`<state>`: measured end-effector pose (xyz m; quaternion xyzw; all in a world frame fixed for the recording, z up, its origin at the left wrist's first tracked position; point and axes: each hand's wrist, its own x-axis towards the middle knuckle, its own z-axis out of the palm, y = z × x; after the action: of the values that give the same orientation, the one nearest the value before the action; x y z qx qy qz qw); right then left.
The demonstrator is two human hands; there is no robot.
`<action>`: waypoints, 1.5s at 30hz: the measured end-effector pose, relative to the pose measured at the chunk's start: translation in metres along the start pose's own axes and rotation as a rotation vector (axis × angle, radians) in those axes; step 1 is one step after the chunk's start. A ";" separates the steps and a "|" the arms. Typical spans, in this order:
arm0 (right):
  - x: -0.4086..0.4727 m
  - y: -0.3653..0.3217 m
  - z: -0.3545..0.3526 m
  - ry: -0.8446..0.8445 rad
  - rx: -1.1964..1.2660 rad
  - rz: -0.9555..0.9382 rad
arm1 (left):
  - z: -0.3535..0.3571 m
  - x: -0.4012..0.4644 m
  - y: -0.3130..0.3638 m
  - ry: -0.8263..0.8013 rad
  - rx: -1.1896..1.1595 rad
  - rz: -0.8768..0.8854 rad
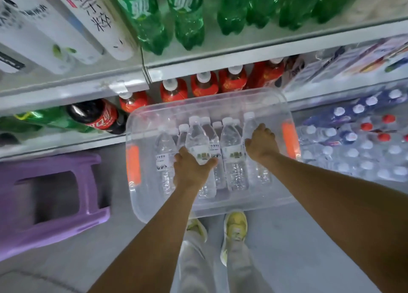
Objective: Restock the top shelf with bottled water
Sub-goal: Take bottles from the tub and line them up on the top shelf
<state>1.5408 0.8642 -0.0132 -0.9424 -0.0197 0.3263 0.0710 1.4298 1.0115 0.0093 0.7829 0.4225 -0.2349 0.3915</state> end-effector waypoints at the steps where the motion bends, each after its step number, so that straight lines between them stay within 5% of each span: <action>1: 0.008 -0.003 0.003 0.023 0.009 0.022 | 0.004 0.004 -0.001 0.014 0.027 0.008; 5: 0.029 -0.009 0.016 0.079 -0.015 0.180 | 0.015 0.013 -0.007 0.042 0.069 0.037; 10: 0.030 -0.010 0.007 0.064 0.059 0.158 | 0.013 0.021 -0.012 0.041 -0.024 0.002; 17: 0.003 0.010 -0.019 0.010 0.577 -0.028 | -0.005 0.014 -0.014 -0.089 -0.460 -0.151; 25: -0.069 -0.015 -0.129 -0.104 1.137 -0.171 | -0.077 -0.076 0.025 -0.281 -0.896 -0.178; 34: -0.181 -0.087 -0.291 -0.194 1.501 -0.562 | -0.191 -0.196 0.084 -0.456 -1.075 -0.045; 45: -0.319 -0.136 -0.400 -0.218 1.442 -0.932 | -0.309 -0.324 0.154 -0.146 -1.227 0.427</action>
<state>1.5386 0.9235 0.5130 -0.5266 -0.1990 0.2851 0.7758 1.3990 1.0557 0.4801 0.4659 0.2874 0.0791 0.8331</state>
